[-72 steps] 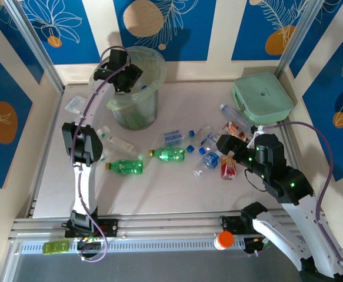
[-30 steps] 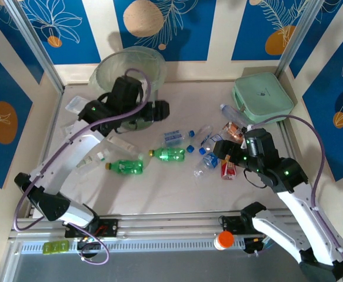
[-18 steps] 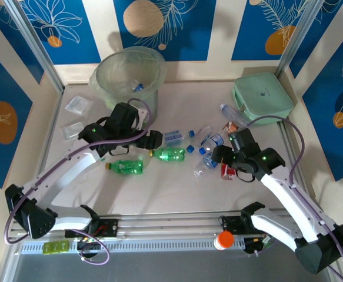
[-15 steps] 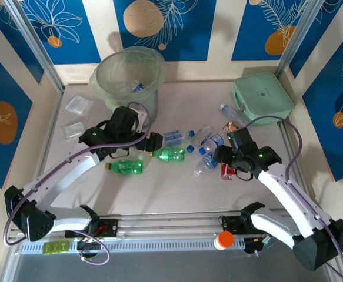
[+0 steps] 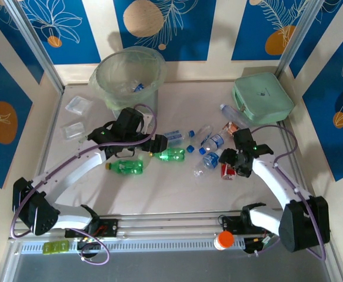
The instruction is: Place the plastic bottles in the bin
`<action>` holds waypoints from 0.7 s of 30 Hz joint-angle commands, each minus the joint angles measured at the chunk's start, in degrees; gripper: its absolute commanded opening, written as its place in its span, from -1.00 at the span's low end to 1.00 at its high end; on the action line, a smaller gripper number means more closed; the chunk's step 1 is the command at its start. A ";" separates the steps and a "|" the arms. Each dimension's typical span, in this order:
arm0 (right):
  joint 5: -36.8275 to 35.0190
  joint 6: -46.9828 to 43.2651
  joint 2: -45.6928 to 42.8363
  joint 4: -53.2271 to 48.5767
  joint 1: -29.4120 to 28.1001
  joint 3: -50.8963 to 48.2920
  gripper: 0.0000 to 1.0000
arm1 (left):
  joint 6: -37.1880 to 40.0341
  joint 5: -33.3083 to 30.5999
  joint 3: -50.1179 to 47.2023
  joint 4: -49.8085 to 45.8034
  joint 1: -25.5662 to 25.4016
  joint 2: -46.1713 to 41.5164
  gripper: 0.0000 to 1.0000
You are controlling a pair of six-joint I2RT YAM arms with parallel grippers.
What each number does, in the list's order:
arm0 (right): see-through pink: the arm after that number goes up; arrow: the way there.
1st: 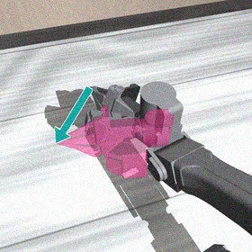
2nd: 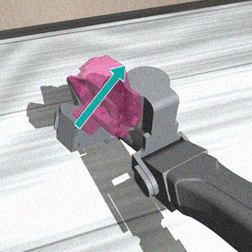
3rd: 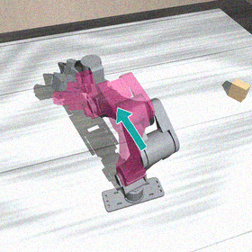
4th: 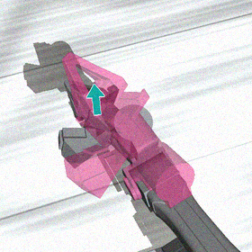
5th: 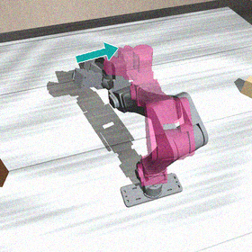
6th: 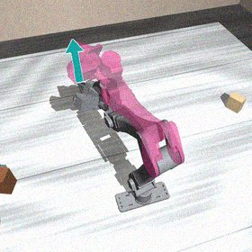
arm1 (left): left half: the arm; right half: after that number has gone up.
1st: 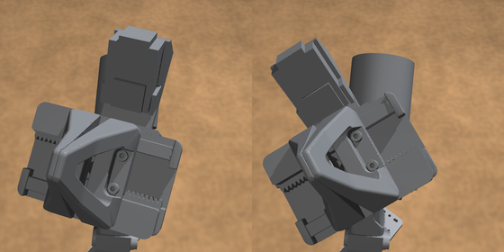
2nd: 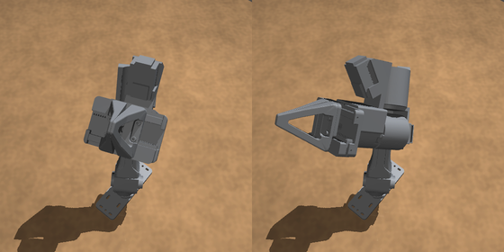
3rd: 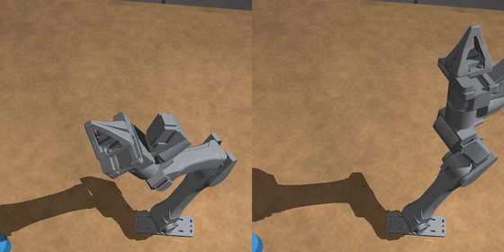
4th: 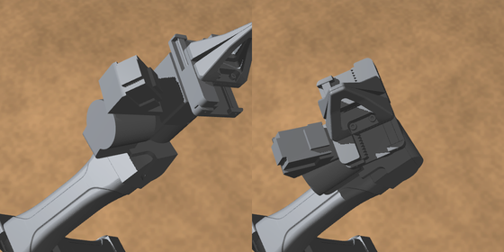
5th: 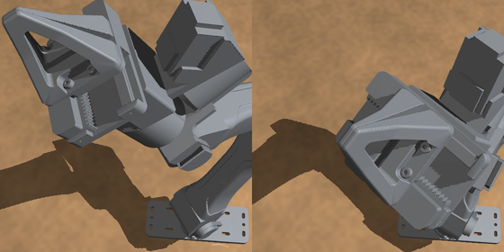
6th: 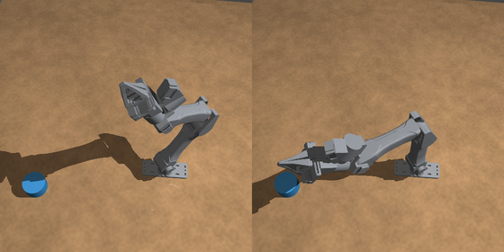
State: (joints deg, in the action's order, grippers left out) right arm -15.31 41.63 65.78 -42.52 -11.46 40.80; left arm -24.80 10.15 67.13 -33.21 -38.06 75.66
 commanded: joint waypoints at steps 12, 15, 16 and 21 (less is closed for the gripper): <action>1.40 -3.17 9.47 3.59 -1.13 0.81 0.33 | -0.64 2.41 -0.48 1.04 -0.25 -1.99 0.79; 1.44 -3.46 12.20 2.93 -1.53 2.18 0.34 | -0.48 2.33 -0.53 0.97 -0.25 -1.98 0.79; 1.35 -3.48 12.95 2.88 -1.84 2.49 0.33 | -0.49 2.33 -0.51 0.96 -0.25 -2.09 0.79; 0.38 -3.31 13.03 2.63 -2.40 2.95 0.01 | -0.43 1.71 -0.57 0.78 -0.24 -2.12 0.79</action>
State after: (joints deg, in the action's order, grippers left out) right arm -14.98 38.41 78.56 -39.11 -13.34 43.11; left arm -25.19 11.60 67.07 -32.47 -38.06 74.74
